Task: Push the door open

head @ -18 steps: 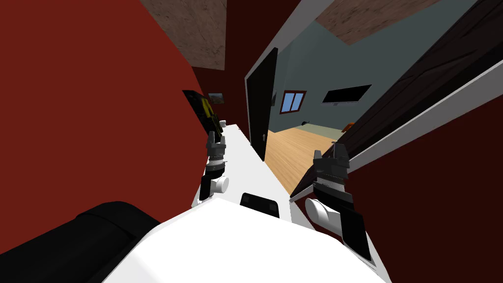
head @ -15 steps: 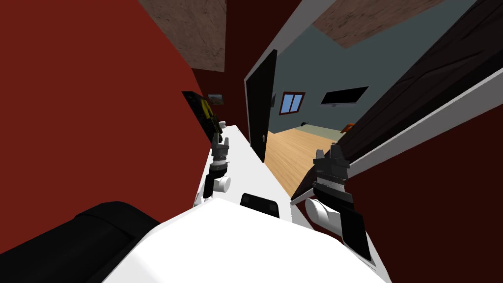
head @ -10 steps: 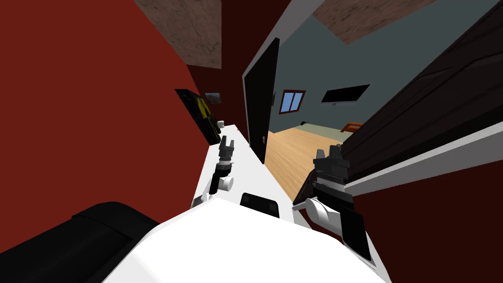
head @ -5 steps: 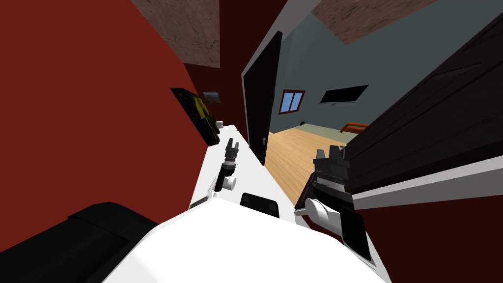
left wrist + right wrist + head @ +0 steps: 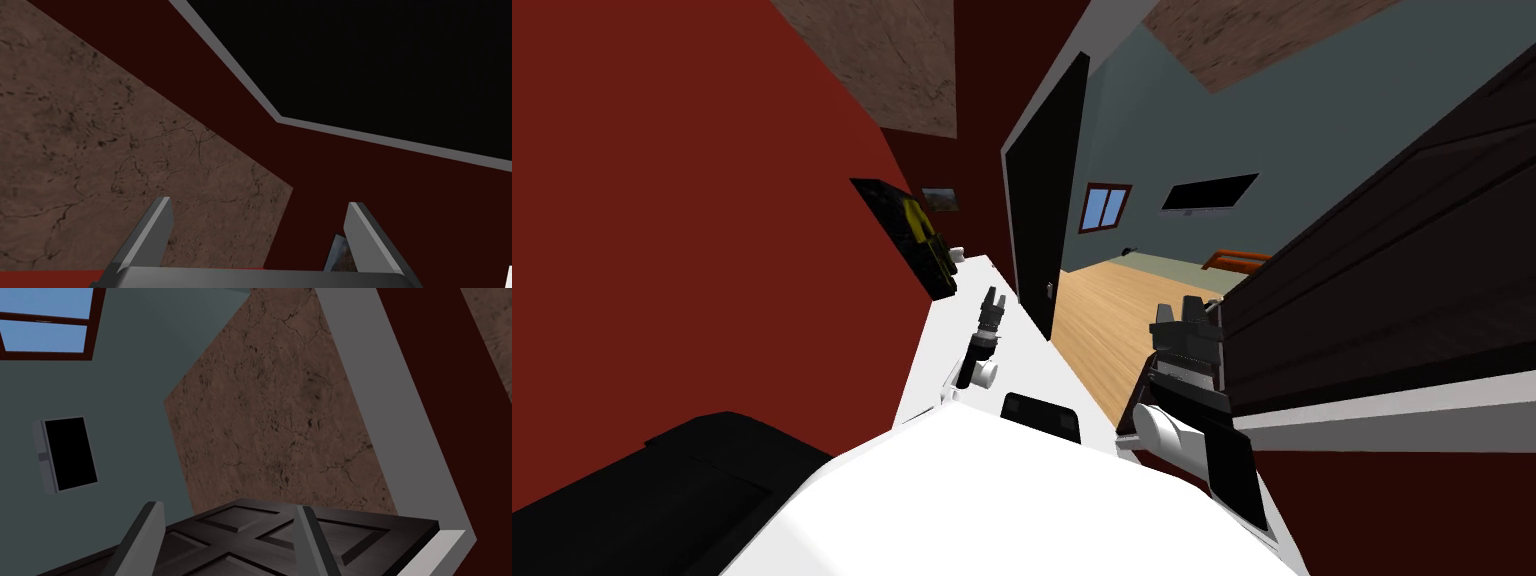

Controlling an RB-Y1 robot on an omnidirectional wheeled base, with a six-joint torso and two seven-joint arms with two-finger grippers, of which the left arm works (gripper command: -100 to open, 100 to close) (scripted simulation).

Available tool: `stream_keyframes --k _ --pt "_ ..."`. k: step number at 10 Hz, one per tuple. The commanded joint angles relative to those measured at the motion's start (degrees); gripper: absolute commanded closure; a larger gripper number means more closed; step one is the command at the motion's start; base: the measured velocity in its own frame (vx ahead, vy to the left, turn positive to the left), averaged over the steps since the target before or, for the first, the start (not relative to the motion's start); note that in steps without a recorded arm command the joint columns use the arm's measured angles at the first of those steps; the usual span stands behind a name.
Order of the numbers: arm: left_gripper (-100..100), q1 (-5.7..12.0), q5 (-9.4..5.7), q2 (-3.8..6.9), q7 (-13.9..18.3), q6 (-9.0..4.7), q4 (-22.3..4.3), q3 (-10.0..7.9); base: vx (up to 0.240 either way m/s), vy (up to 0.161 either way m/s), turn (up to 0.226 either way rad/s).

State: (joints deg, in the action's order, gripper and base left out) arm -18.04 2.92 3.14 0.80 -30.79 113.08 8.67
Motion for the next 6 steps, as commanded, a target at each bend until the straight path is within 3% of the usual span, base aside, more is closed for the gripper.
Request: stream_keyframes --k 1,6 --pt "-100 0.86 0.35 0.29 0.4 -0.64 -2.5 0.67 0.086 0.040 -0.029" --pt "-100 3.38 1.42 1.12 1.8 -2.15 -9.6 2.79 0.093 0.042 -0.029"
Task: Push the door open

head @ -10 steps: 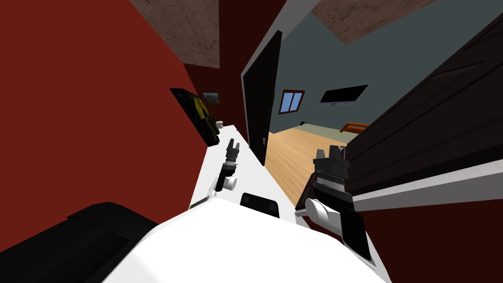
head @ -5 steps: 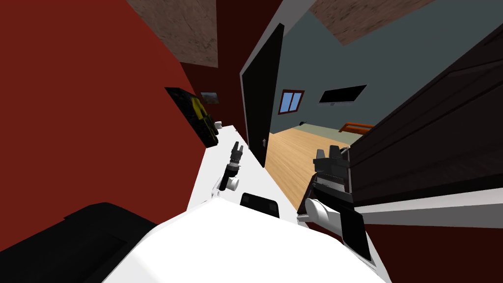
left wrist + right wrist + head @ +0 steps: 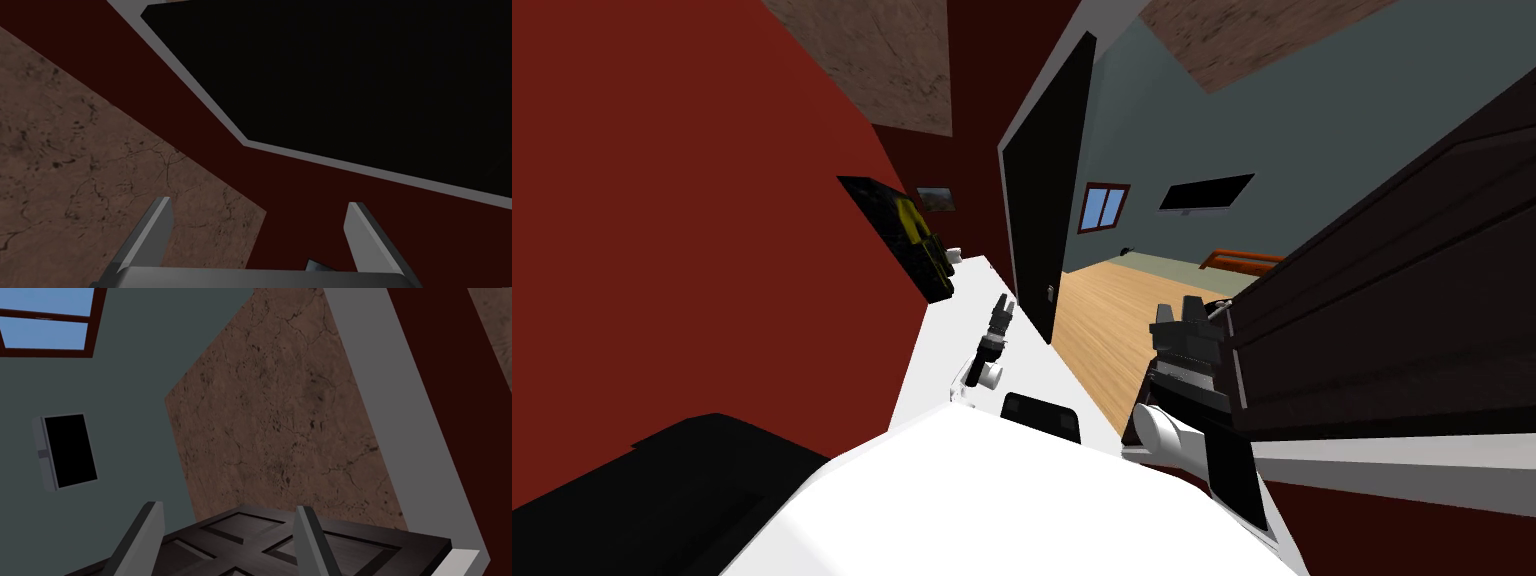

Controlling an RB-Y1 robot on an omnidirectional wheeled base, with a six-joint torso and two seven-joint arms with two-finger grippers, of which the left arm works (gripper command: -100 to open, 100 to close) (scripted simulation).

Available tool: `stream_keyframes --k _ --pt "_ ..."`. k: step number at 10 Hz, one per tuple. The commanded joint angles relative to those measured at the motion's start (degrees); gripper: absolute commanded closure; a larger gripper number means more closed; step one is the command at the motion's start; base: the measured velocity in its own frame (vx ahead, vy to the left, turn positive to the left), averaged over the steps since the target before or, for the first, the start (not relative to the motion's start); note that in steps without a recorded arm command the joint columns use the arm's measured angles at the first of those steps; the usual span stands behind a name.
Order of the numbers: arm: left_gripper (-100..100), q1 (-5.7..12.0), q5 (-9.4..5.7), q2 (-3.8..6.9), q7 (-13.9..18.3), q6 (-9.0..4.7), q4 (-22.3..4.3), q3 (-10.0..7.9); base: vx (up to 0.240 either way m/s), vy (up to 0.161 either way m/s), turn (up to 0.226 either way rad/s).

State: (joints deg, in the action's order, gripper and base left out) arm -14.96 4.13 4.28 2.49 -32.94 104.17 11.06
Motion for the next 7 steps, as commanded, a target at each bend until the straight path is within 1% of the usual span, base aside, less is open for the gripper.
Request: stream_keyframes --k 1,5,6,7 --pt "-100 0.84 0.44 0.11 0.4 -0.31 -2.2 0.84 0.093 0.040 -0.035" --pt "-100 2.96 1.34 0.60 1.6 -1.58 -8.2 2.63 0.096 0.050 -0.029" --pt "-100 2.96 1.34 0.60 1.6 -1.58 -8.2 2.63 0.065 0.028 -0.011" --pt "-100 3.51 1.57 0.67 1.9 -1.91 -9.7 3.09 0.063 0.029 -0.020"
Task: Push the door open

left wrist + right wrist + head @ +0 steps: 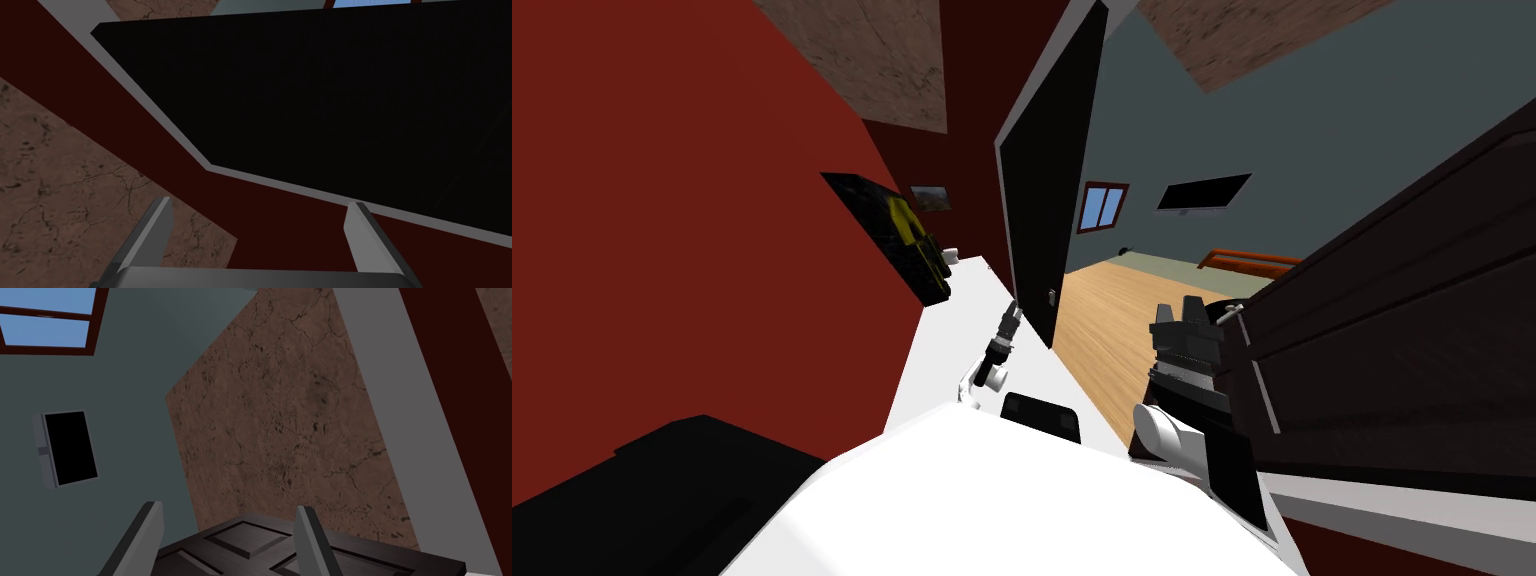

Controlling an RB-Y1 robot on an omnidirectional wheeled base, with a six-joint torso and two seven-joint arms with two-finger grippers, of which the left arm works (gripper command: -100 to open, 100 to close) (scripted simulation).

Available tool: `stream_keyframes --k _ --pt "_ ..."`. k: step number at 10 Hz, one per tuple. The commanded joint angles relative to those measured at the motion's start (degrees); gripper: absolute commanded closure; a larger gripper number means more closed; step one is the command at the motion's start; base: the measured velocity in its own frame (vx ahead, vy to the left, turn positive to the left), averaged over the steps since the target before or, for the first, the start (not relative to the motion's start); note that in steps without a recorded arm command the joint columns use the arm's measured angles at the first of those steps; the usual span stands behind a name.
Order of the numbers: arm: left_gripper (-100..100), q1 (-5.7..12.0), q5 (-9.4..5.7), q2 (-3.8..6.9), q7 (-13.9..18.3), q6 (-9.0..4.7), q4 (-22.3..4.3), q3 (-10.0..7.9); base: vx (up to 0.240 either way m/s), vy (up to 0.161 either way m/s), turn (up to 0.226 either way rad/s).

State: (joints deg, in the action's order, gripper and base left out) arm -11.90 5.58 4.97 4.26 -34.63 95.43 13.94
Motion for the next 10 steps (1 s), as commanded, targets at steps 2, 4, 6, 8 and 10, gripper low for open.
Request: stream_keyframes --k 2,4,6,8,10 --pt "-100 1.54 0.59 0.12 0.8 -0.87 -4.1 1.13 0.088 0.040 -0.033" --pt "-100 2.64 1.06 0.27 1.4 -1.52 -7.2 2.05 0.095 0.044 -0.032" --pt "-100 3.73 1.52 0.32 2.0 -2.17 -10.2 2.97 0.093 0.052 -0.030" --pt "-100 4.82 1.99 0.36 2.6 -2.82 -13.3 3.88 0.092 0.049 -0.034" --pt "-100 5.91 2.45 0.39 3.2 -3.47 -16.4 4.80 0.093 0.052 -0.028"
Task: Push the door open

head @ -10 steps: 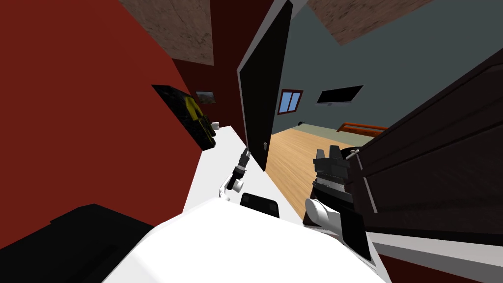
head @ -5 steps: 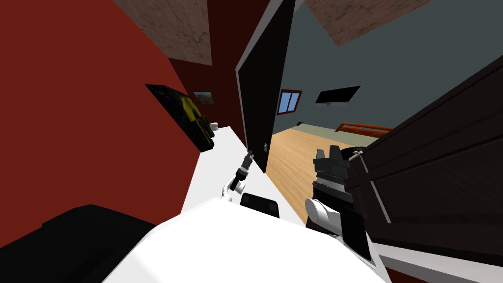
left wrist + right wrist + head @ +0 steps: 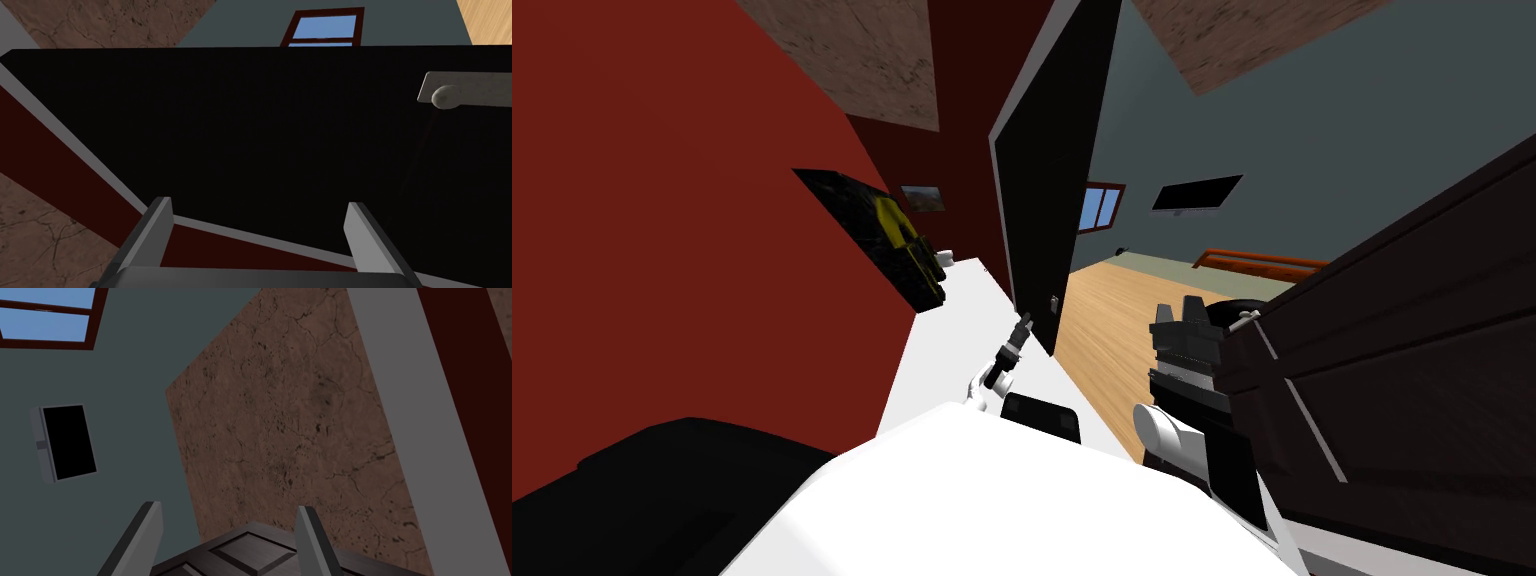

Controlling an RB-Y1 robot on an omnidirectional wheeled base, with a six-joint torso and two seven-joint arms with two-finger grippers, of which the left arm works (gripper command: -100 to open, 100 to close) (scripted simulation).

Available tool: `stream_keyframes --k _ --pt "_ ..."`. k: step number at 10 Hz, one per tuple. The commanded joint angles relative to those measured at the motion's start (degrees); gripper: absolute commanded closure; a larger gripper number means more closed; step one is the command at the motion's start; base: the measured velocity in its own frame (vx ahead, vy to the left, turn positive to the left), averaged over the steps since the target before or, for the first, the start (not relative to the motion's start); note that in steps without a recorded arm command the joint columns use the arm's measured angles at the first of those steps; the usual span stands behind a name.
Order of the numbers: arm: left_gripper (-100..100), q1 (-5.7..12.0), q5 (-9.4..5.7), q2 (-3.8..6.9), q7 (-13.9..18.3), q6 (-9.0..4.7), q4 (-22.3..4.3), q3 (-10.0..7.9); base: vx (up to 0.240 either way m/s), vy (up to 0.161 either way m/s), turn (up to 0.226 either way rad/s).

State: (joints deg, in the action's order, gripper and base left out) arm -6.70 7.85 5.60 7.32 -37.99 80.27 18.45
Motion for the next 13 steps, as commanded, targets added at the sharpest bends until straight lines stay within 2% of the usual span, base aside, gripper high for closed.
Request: stream_keyframes --k 1,10,12,13 --pt "-100 1.23 0.40 -0.26 0.4 -0.44 -2.7 0.73 0.091 0.061 -0.022" --pt "-100 5.86 2.37 -0.72 3.0 -3.20 -15.8 4.61 0.093 0.051 -0.031" --pt "-100 7.71 3.16 -1.11 4.0 -4.30 -21.0 6.17 0.144 0.061 -0.052" --pt "-100 8.16 3.35 -1.22 4.2 -4.57 -22.3 6.55 0.155 0.087 -0.031"
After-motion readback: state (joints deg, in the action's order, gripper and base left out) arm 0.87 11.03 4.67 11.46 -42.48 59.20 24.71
